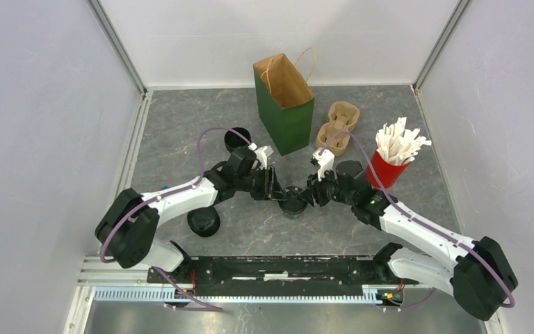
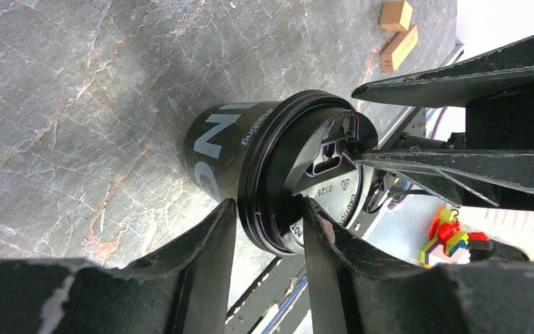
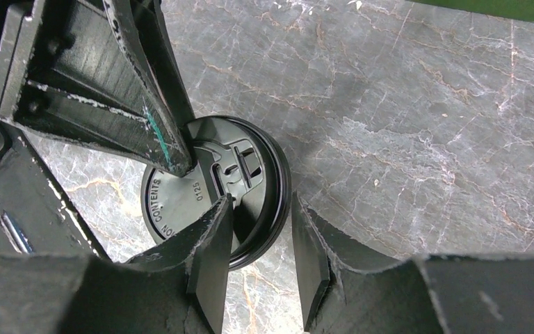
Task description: Pack the takeout coffee
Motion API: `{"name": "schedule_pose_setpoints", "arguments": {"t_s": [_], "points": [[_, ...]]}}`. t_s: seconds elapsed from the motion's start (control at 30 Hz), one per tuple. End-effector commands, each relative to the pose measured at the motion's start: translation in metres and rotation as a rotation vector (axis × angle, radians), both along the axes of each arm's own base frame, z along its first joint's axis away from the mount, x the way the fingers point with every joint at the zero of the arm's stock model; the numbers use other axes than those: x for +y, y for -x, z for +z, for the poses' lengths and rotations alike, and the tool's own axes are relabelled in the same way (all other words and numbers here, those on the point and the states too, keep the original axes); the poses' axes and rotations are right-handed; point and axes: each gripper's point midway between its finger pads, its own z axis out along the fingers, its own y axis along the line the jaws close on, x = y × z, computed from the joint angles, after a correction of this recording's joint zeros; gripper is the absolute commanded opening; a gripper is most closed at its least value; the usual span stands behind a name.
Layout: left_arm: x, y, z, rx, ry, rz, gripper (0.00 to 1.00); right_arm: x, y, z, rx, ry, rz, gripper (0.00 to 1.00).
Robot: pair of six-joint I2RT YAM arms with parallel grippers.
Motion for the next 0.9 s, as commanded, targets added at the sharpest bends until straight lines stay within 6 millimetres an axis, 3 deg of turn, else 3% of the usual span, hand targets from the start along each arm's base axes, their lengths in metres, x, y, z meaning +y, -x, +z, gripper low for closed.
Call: {"name": "schedule_pose_setpoints", "arguments": {"t_s": [0.0, 0.13, 0.47, 0.87], "points": [[0.014, 0.0, -0.013, -0.025, -0.098, -0.008, 0.46, -0.003, 0.003, -0.005, -0.001, -0.036, 0.011, 0.4], [0.014, 0.0, -0.016, -0.021, -0.106, -0.01, 0.46, -0.011, 0.007, -0.019, 0.016, -0.034, -0.006, 0.34], [0.016, 0.001, -0.022, -0.013, -0.129, -0.011, 0.45, -0.034, 0.016, -0.054, 0.062, 0.009, -0.046, 0.34], [0.024, 0.002, -0.035, 0.007, -0.17, 0.01, 0.44, -0.042, 0.036, -0.082, 0.107, 0.001, -0.037, 0.35]]}}
